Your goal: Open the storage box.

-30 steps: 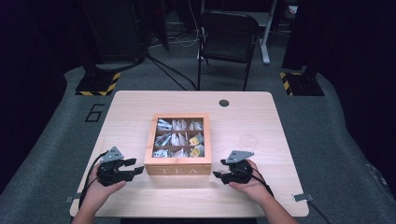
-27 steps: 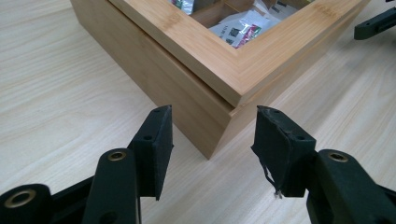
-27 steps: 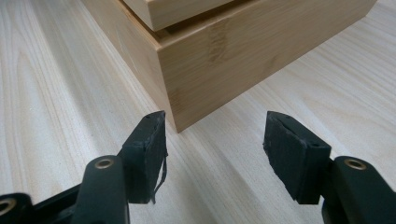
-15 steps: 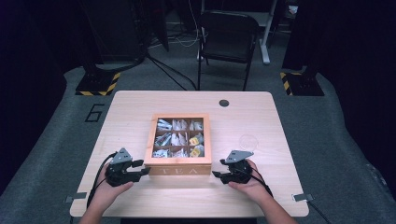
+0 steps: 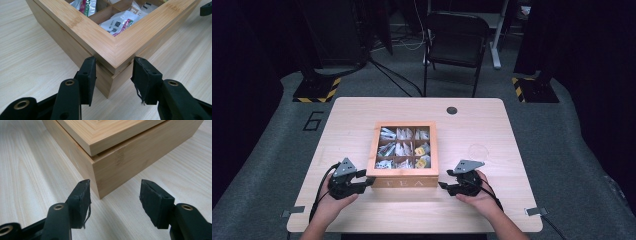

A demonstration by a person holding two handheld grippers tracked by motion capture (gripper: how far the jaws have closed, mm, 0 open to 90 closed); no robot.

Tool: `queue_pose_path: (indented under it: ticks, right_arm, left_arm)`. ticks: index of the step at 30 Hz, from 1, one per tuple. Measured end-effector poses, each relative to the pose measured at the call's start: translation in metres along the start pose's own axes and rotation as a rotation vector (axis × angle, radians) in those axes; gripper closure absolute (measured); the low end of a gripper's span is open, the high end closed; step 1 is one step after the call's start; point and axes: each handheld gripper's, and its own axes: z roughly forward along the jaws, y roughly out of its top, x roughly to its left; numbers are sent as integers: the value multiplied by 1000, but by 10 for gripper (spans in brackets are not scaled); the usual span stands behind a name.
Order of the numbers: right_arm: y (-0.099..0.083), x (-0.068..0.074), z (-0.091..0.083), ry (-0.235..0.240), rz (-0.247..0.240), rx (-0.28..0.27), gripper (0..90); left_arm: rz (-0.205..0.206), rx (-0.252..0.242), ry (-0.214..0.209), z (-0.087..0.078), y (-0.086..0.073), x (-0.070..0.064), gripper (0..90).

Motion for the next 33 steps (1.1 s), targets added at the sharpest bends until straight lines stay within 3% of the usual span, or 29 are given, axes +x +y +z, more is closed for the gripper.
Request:
queue_pose_path:
  ticks: [5, 15, 27, 33]
  right_arm:
    - [2, 1, -2, 1, 15, -4, 413]
    - [12, 8, -7, -23, 17, -30, 425]
    - [27, 16, -5, -10, 5, -48, 524]
    - [32, 15, 0, 9, 26, -45, 532]
  left_arm:
    - [2, 1, 11, 0, 1, -1, 539]
    - [-19, -1, -5, -2, 3, 0, 539]
    - [-16, -17, 3, -3, 4, 0, 538]
    - [-13, -10, -8, -4, 4, 1, 536]
